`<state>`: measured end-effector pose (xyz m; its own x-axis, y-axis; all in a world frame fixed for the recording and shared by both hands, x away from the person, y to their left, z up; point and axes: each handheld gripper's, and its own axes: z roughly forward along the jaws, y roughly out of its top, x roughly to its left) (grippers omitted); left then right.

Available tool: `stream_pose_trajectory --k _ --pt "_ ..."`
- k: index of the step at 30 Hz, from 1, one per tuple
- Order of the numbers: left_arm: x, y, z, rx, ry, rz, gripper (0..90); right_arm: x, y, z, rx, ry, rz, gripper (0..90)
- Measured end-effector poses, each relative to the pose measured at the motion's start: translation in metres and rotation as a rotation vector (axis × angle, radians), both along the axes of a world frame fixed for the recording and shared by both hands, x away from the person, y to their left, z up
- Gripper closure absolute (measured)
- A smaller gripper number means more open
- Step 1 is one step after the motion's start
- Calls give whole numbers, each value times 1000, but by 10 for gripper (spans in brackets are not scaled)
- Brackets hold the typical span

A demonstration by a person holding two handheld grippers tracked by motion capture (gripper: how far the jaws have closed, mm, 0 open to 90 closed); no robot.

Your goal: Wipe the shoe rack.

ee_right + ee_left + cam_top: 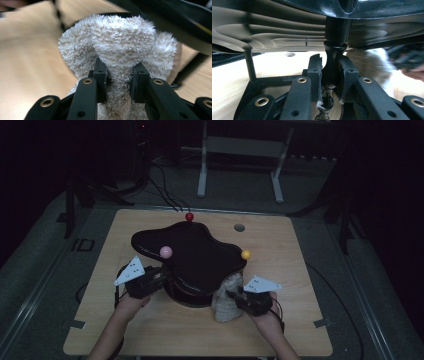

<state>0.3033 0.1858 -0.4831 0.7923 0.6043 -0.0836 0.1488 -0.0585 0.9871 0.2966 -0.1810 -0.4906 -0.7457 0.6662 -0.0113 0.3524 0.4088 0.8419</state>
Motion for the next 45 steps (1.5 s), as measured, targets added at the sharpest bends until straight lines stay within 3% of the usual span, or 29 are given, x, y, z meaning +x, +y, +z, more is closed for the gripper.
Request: stream_pose_trajectory --k 5,9,11,13,15,19,20,23,29,32,34,37,39,45 --pt "0 0 0 -1 -1 0 746 30 -2 -26 -34 27 -81 714" --pt "0 0 -1 -7 2 0 746 44 6 -54 -43 81 -107 713" --pt "0 0 -1 -8 2 5 746 40 12 -55 -29 86 -115 715" --pt "0 0 -1 -11 2 4 746 35 18 -53 -47 89 -56 714" --pt "0 0 0 -4 4 4 746 34 20 -50 -90 63 -31 713" --pt "0 0 -1 -7 5 4 746 47 9 -48 -105 45 -112 711" --pt "0 0 -1 -8 4 4 746 51 4 -50 -72 72 -114 712" --pt "0 0 -1 -18 7 1 746 44 7 -54 -67 69 -112 715" --pt "0 0 -1 -9 5 6 746 14 24 -55 -74 73 38 712" --pt "0 0 -1 -22 9 2 746 16 22 -52 -87 69 64 708" --pt "0 0 -2 -21 8 4 746 22 17 -52 -98 60 24 708" --pt "0 0 -2 -23 6 0 746 31 9 -53 -72 81 -27 709" --pt "1 0 -2 -29 5 -2 746 27 13 -54 -77 72 -31 713" --pt "0 0 -3 -33 7 4 746 0 35 -57 -97 60 109 711"
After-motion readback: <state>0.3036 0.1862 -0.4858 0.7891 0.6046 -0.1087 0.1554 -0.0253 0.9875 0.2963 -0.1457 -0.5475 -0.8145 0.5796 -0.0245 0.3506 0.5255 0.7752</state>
